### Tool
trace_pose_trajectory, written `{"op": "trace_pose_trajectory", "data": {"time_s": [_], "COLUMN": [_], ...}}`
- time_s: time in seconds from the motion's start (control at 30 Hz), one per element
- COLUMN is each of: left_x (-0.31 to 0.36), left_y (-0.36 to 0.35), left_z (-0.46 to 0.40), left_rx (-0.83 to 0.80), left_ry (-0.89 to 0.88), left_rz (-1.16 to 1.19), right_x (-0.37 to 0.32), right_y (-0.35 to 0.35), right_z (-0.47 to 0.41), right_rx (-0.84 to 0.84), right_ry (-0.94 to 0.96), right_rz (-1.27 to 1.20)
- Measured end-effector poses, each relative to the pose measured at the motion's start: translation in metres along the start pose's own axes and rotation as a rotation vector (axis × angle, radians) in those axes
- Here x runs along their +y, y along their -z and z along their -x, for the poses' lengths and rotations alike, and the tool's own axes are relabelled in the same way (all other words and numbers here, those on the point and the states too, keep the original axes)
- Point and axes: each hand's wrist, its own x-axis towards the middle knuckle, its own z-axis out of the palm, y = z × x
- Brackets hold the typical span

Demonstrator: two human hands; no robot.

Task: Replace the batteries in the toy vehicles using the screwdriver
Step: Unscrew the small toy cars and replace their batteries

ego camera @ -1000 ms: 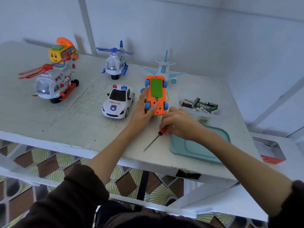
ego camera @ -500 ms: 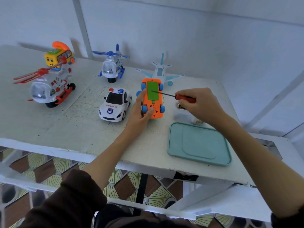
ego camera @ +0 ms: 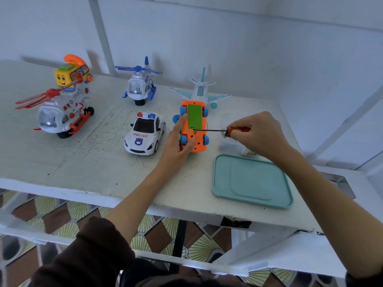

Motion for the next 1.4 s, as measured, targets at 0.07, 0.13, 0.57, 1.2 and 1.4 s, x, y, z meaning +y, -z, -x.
{"op": "trace_pose_trajectory", "data": {"time_s": [0.07,0.13,0.57,1.2,1.4], "left_x": [0.000,0.000,-0.004,-0.017,-0.014], "left_y": [0.000,0.000,-0.001,-0.001,-0.003], "left_z": [-0.001,-0.001,-0.002,-0.001,0.001], "left_rx": [-0.007,-0.011,-0.026,0.038,0.016], "left_ry": [0.008,0.005,-0.090,-0.133,-0.180], "left_rz": [0.005,0.002,-0.067,-0.247,-0.306], "right_x": [-0.001,-0.003,-0.010,-0.050,-0.051], "right_y": [0.000,0.001,0.009,0.023,0.026], "right_z": [0.000,0.000,-0.002,-0.013,-0.017], "right_rx": [-0.014,-0.012,-0.085,-0.248,-0.209], "right_ry": [-0.007,-0.014,0.024,0.232,0.284], "right_rz": [0.025,0.047,0.171,0.648,0.633]}}
